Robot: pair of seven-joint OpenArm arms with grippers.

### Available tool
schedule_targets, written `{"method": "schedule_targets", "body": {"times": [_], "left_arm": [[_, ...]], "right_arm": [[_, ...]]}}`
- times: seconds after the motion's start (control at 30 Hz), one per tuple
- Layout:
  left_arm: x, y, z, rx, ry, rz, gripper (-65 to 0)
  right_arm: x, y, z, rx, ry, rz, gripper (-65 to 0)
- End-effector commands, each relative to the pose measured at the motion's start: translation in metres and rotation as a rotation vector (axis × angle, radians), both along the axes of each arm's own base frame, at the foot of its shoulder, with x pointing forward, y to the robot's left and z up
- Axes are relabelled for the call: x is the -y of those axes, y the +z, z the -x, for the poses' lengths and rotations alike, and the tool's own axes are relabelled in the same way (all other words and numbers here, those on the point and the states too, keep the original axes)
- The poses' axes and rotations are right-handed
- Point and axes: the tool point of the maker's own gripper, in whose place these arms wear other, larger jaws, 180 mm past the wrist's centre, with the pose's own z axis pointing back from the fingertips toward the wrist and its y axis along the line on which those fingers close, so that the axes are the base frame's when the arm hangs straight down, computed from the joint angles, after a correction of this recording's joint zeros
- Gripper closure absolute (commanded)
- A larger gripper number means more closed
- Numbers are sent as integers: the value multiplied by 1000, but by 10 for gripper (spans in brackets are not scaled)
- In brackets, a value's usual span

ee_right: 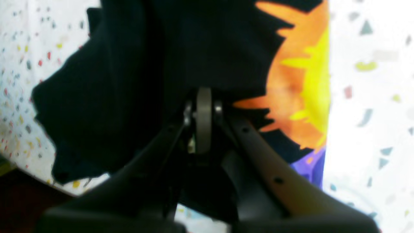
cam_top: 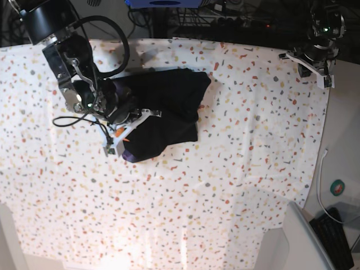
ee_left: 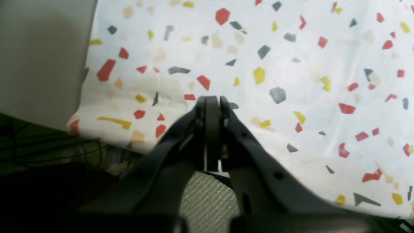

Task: Layout the t-shirt on the table in an organized manner, then fold the t-shirt properly
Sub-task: 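Press the folded bundle flat with the right gripper, raise the left gripper, then grasp the bundle edges with both grippers and flip it over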

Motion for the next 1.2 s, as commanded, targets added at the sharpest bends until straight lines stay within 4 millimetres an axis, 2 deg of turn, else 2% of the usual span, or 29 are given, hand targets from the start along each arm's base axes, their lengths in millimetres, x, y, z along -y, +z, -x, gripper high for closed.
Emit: {"method": "schedule_targets", "body": {"times": [0.0,0.17,0.27,0.37,0.5,0.6,0.7,0.77,0.83,0.93,1.0,1.07,1.17], "left_arm": [[-5,8,-5,25,-5,-21,0],[3,7,-8,37,-4,-3,0],[7,7,-13,50,0,6,0],[9,6,-13,52,5,14,0],[10,6,-13,52,4,16,0],[11,6,-13,53,4,17,0],[12,6,-13,54,7,21,0],[23,5,-17,70,9,58,0],[40,8,-27,102,-6,119,0],[64,16,-39,151,-20,215,0],[76,26,-48,188,-38,253,0],[91,39,-56,227,-68,285,0],[113,53,-66,271,-102,348,0]], "right_arm": [[-11,12,-9,41,15,-28,0],[-55,26,-21,64,66,-84,0],[-80,40,-40,87,76,-122,0],[-97,55,-56,124,107,-131,0],[-106,71,-59,163,142,-142,0],[-98,67,-59,163,137,-125,0],[-90,43,-54,104,127,-87,0],[-86,28,-46,63,123,-71,0],[-93,21,-31,41,151,-69,0],[-108,25,-12,44,199,-92,0],[-105,37,-7,74,202,-111,0],[-90,54,-7,129,193,-120,0],[-44,81,-9,217,126,-111,0]]}}
